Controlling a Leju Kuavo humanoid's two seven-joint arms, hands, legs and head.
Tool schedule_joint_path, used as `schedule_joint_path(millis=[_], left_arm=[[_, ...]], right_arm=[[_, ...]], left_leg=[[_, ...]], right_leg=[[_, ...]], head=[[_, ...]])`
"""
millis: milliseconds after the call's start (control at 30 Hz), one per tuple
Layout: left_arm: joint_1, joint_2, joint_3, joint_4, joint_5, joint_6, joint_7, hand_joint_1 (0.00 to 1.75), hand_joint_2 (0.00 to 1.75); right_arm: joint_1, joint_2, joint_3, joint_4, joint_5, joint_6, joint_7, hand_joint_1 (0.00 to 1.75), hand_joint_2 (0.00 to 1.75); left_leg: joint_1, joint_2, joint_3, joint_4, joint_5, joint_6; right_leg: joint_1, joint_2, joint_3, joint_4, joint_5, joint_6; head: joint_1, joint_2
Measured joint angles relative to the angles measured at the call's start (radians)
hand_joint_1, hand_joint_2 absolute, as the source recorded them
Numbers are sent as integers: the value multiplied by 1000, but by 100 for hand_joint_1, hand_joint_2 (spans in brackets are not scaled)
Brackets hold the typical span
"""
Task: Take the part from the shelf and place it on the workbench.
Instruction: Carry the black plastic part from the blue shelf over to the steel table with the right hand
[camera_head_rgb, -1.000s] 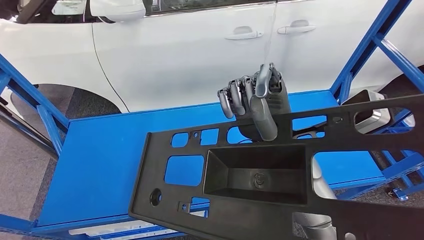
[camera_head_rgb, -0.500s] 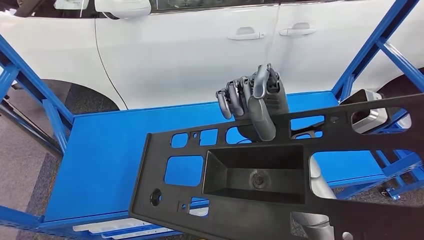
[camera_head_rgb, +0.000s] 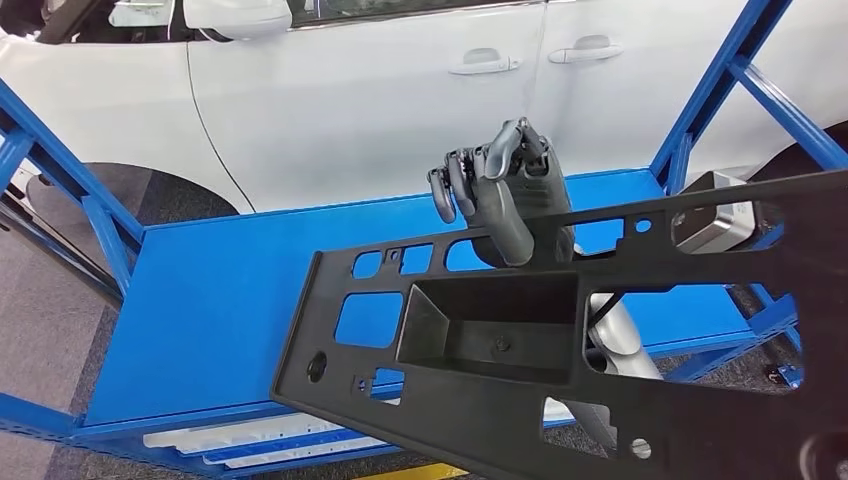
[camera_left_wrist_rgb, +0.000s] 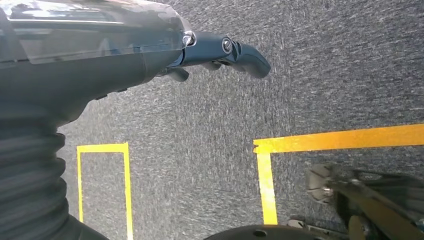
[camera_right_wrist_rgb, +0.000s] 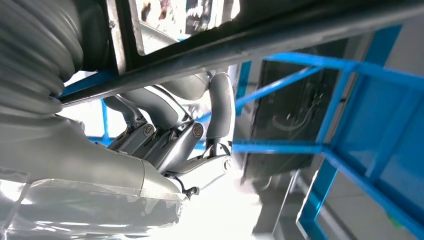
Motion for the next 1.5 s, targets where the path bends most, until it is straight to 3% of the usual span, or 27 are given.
schedule_joint_path(millis=[67, 100, 133, 167, 233, 300, 433, 467, 567, 600, 633, 667, 733, 800, 933, 1000, 1067, 1100, 1133, 1167, 1233, 1300, 1433, 1500], left_arm=[[-4, 0, 1, 0, -1, 0, -2, 0, 175], [-5, 0, 1, 0, -1, 0, -2, 0, 175], [-5, 0, 1, 0, -2, 0, -2, 0, 175], [-3, 0, 2, 0, -2, 0, -2, 0, 175], [3, 0, 2, 0, -2, 0, -2, 0, 175], [6, 0, 2, 0, -2, 0, -2, 0, 175], [7, -1, 2, 0, -3, -1, -2, 0, 175], [7, -2, 2, 0, -3, -1, -2, 0, 175], [8, -2, 2, 0, -3, -3, -2, 0, 175], [8, -2, 2, 0, -3, -3, -2, 0, 175], [8, -2, 2, 0, -3, -3, -2, 0, 175], [8, -2, 2, 0, -3, -3, -2, 0, 175], [9, -2, 2, 0, -3, -3, -2, 0, 175], [9, -1, 2, 0, -3, -3, -2, 0, 175], [9, 0, 2, 0, -3, -2, -2, 0, 175], [7, 1, 2, 0, -3, -1, -4, 0, 175], [2, 1, 2, 0, -3, -1, -5, 0, 175], [0, 1, 2, 0, -3, 0, -5, 0, 175], [-2, 1, 2, 0, -3, 0, -4, 0, 175], [-1, 1, 2, 0, -3, 0, -4, 0, 175], [3, 1, 2, 0, -3, 0, -2, 0, 175], [6, 1, 2, 0, -2, 1, -1, 0, 175], [6, 0, 2, 0, -2, 1, -1, 0, 175], [7, -1, 2, 0, 0, 2, -2, 0, 175]], right_arm=[[5, -3, 0, 0, 22, -7, 1, 175, 175], [8, -4, 0, 0, 29, -8, 1, 175, 175], [10, -6, 0, 0, 33, -8, 1, 175, 175], [11, -7, 1, 0, 36, -8, 2, 175, 175], [11, -8, 1, 0, 40, -6, 2, 175, 175], [10, -9, 1, 0, 41, -6, 3, 175, 175], [9, -11, 1, -1, 43, -6, 4, 175, 175], [8, -11, 1, -2, 43, -5, 4, 175, 175], [10, -11, 1, -2, 46, -5, 4, 175, 175], [12, -12, 1, -2, 47, -5, 4, 175, 175], [12, -12, 1, -2, 48, -5, 4, 175, 175], [12, -12, 1, -2, 48, -5, 4, 175, 175], [10, -12, 1, -2, 50, -5, 4, 175, 175], [9, -12, 1, -2, 50, -5, 5, 175, 175], [8, -11, 1, -2, 53, -1, 8, 175, 175], [7, -10, 1, -2, 53, 3, 9, 175, 175], [7, -9, 1, -1, 53, 7, 9, 175, 175], [7, -9, 1, 0, 53, 8, 9, 175, 175], [7, -9, 1, 0, 53, 9, 10, 175, 175], [7, -9, 2, 1, 53, 9, 10, 175, 175], [7, -7, 2, 1, 53, 9, 10, 175, 175], [6, -4, 2, 1, 53, 9, 10, 175, 175], [4, -4, 1, 2, 53, 11, 11, 175, 175], [-1, -3, 1, 2, 51, 12, 12, 175, 175]], left_leg=[[1, 0, -51, 128, -55, -7], [1, 0, -57, 153, -57, -7], [1, 0, -45, 139, -40, -6], [1, -1, -14, 89, -11, -2], [0, -7, 65, -50, 37, 10], [-2, -12, 107, -126, 48, 22], [1, -6, 112, -150, 51, 41], [4, -2, 113, -156, 53, 46], [3, 8, 109, -157, 55, 53], [3, 10, 107, -156, 55, 53], [4, 13, 106, -154, 54, 52], [4, 14, 106, -151, 53, 50], [4, 16, 105, -140, 48, 42], [2, 17, 102, -132, 45, 31], [2, 17, 93, -121, 37, 7], [3, 15, 54, -38, -15, -1], [3, 13, -12, 102, -79, -6], [3, 13, -35, 152, -93, -7], [3, 13, -42, 166, -87, -6], [3, 11, -27, 135, -62, -4], [4, 1, 40, -4, 5, 4], [2, -11, 91, -107, 37, 13], [3, -8, 101, -134, 45, 35], [6, 1, 101, -141, 50, 46]], right_leg=[[4, -2, -5, 1, 4, -3], [5, 0, -7, 1, 5, -3], [6, 2, -7, 2, 5, -3], [7, 6, -7, 2, 6, -3], [10, 15, -7, 3, 5, 0], [11, 23, -10, 3, 6, 7], [12, 26, -23, 23, -9, 30], [11, 21, -39, 57, -31, 36], [2, 10, -130, 237, -114, 48], [-1, 8, -150, 276, -120, 52], [-4, 6, -153, 278, -107, 55], [-8, 3, -136, 240, -77, 57], [-10, -9, -70, 104, -14, 58], [-7, -12, -36, 26, 10, 49], [-8, -1, -40, 17, 19, 23], [-10, 0, -41, 13, 25, 12], [-7, 3, -44, 13, 27, 8], [-5, 6, -45, 14, 28, 7], [-4, 10, -45, 15, 28, 7], [-3, 16, -44, 15, 28, 7], [-3, 29, -42, 17, 26, 9], [0, 40, -44, 18, 25, 17], [-1, 44, -49, 21, 19, 43], [-1, 27, -75, 82, -21, 51]], head=[[0, 0], [0, 0], [0, 0], [0, 0], [0, 0], [0, 0], [0, 0], [0, 0], [0, 0], [0, 0], [0, 0], [0, 0], [0, 0], [0, 0], [0, 0], [0, 0], [0, 0], [0, 0], [0, 0], [0, 0], [0, 0], [0, 0], [0, 0], [0, 0]])
